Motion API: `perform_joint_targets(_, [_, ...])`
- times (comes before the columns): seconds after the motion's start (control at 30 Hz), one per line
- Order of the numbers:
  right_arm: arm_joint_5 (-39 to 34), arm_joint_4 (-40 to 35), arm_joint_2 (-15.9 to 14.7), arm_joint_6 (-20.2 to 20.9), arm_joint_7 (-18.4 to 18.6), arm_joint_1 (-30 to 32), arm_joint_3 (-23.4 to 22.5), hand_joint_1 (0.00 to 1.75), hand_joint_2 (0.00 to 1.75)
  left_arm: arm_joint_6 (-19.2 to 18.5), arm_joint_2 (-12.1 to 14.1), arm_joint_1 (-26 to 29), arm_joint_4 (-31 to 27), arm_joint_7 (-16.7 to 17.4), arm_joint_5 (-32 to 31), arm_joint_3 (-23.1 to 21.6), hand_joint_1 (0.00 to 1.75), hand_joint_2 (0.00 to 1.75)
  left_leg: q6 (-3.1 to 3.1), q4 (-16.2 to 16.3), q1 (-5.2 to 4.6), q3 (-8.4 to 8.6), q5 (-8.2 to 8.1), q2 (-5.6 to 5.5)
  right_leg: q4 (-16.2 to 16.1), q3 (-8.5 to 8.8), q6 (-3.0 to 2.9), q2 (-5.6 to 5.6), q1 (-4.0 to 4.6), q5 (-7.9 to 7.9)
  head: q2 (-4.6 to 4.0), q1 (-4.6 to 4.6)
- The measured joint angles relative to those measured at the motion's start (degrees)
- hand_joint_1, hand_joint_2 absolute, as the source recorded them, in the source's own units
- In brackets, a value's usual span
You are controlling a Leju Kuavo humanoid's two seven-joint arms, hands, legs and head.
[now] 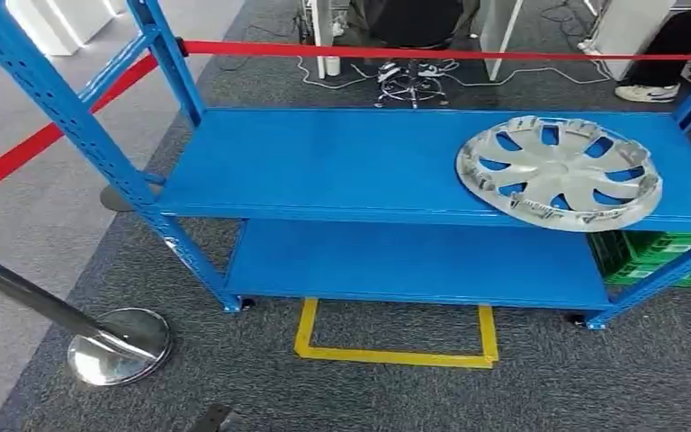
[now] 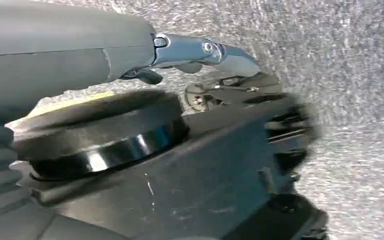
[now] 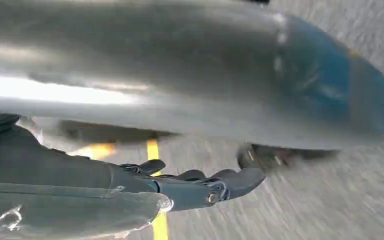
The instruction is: Take the parts from the cabinet and place them on the table.
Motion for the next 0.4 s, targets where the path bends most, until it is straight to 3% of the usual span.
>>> perform_joint_targets(0.03, [-0.3,0.8,-0.04,-0.3,0.37,-0.1,-0.69,0.0,0.0,-0.5,-0.04,-0.04,-0.83,0.7,1.6,0.77,0.0,1.75,-0.01,-3.99,0.16,1.98,1.16,-0.66,0.01,-0.01,0.31,0.17,0.09,0.03,0.0,-0.06])
perform_joint_targets(0.07, [-0.17,1.24,-0.13,-1.22,0.39,-0.21,-1.15,0.0,0.0,-1.26,-0.05,-0.29,-1.63,1.83,3.87,1.83,0.0,1.75,0.46,-5.5,0.15,2.28,0.68,-1.07,0.44,-0.3,0.68,0.34,0.49,-0.15,0.0,-0.11])
perform_joint_targets(0.1, [0.07,1.37,-0.24,-1.66,0.02,-0.25,-1.35,0.0,0.0,-1.92,-0.17,-0.37,-2.38,2.77,5.93,3.01,0.0,1.75,0.53,-5.67,0.26,2.15,1.02,-1.06,0.38,-0.47,0.34,0.23,0.69,-0.28,0.0,0.07])
perform_joint_targets(0.13, [0.16,1.42,-0.26,-1.77,-0.11,-0.23,-1.5,0.0,0.0,-2.27,-0.2,-0.35,-3.06,3.35,7.28,4.07,0.0,1.75,0.56,-5.67,0.19,2.13,1.0,-1.06,0.26,-0.48,-0.68,0.19,0.65,-0.34,0.0,-0.04])
perform_joint_targets(0.23, [0.18,1.48,-0.33,-1.53,-0.13,-0.26,-1.77,0.0,0.0,-2.71,-0.2,-0.28,-4.71,3.82,8.24,6.38,0.0,1.75,1.13,-5.67,0.08,2.11,1.09,-1.06,-0.5,-0.23,0.24,0.13,0.6,0.27,0.0,0.09])
perform_joint_targets(0.33, [0.18,1.5,-0.33,-1.42,-0.15,-0.32,-2.07,0.0,0.0,-2.86,-0.33,-0.35,-5.64,3.93,8.34,7.65,0.0,1.75,1.27,-5.63,0.05,2.07,1.15,-1.06,-0.94,0.14,1.03,0.14,0.55,0.61,0.0,0.04])
perform_joint_targets(0.4, [0.18,1.53,-0.33,-1.42,-0.15,-0.33,-2.27,0.0,0.0,-2.86,-0.37,-0.36,-6.03,3.93,8.34,8.04,0.0,1.75,1.33,-5.62,0.05,2.06,1.16,-1.06,-1.03,0.16,1.11,0.14,0.54,0.65,0.0,0.04])
